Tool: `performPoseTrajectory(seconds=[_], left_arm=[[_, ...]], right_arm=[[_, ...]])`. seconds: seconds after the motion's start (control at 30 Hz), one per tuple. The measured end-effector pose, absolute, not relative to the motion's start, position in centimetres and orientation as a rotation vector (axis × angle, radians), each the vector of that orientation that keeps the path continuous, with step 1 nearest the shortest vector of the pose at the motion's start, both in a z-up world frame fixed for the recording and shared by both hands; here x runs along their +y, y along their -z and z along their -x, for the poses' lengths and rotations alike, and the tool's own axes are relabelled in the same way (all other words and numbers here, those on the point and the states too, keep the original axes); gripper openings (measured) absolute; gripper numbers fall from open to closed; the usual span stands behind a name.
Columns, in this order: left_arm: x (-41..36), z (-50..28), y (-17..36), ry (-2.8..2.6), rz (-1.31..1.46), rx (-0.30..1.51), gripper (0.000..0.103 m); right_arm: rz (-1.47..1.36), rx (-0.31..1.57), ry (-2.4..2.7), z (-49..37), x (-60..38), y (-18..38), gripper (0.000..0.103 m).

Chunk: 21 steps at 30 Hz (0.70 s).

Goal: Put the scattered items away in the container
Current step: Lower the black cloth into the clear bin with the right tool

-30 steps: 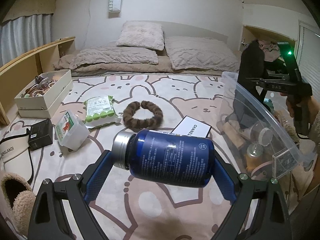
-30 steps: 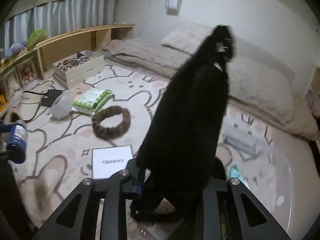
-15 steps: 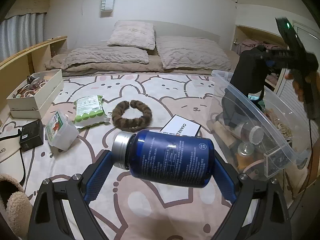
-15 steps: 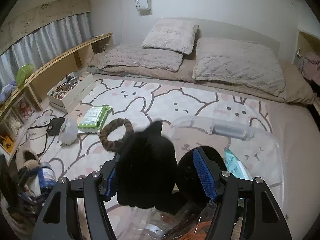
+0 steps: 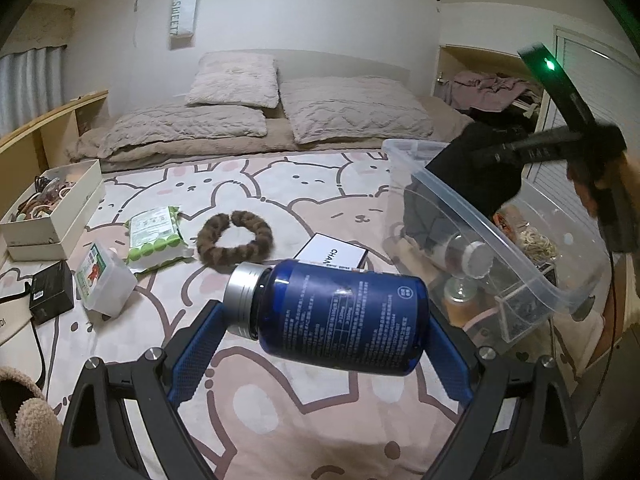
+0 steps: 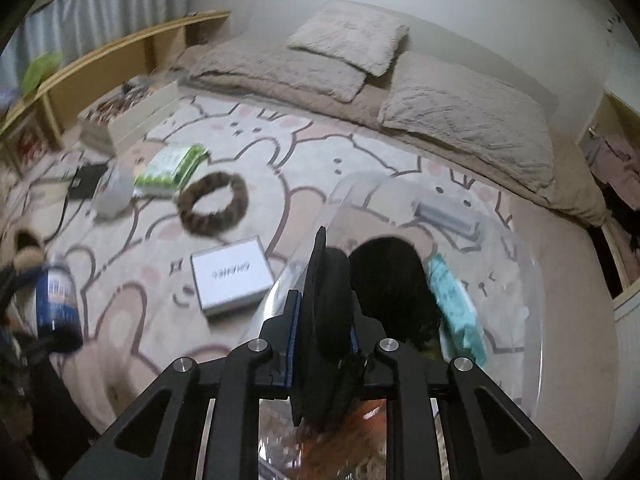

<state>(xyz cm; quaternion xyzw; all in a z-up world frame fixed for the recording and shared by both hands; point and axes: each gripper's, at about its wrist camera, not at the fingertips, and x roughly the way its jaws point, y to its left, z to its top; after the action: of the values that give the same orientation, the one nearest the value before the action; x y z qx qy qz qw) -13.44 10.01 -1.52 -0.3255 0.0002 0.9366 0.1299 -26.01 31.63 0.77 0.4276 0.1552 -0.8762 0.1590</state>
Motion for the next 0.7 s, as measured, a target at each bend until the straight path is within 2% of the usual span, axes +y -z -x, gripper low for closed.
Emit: performPoseTrajectory(seconds=[0.2, 0.7], left_arm=[[10.9, 13.5, 1.7, -2.704, 0.95, 0.005, 0.095], [9.4, 13.8, 2.3, -2.729, 0.984, -0.013, 0.095]], right_arm=[[-1.287, 0.486, 2.454, 26.7, 30.8, 3.0, 0.019], [-1.429, 0.202, 2.508, 35.1, 31.7, 5.5, 0.019]])
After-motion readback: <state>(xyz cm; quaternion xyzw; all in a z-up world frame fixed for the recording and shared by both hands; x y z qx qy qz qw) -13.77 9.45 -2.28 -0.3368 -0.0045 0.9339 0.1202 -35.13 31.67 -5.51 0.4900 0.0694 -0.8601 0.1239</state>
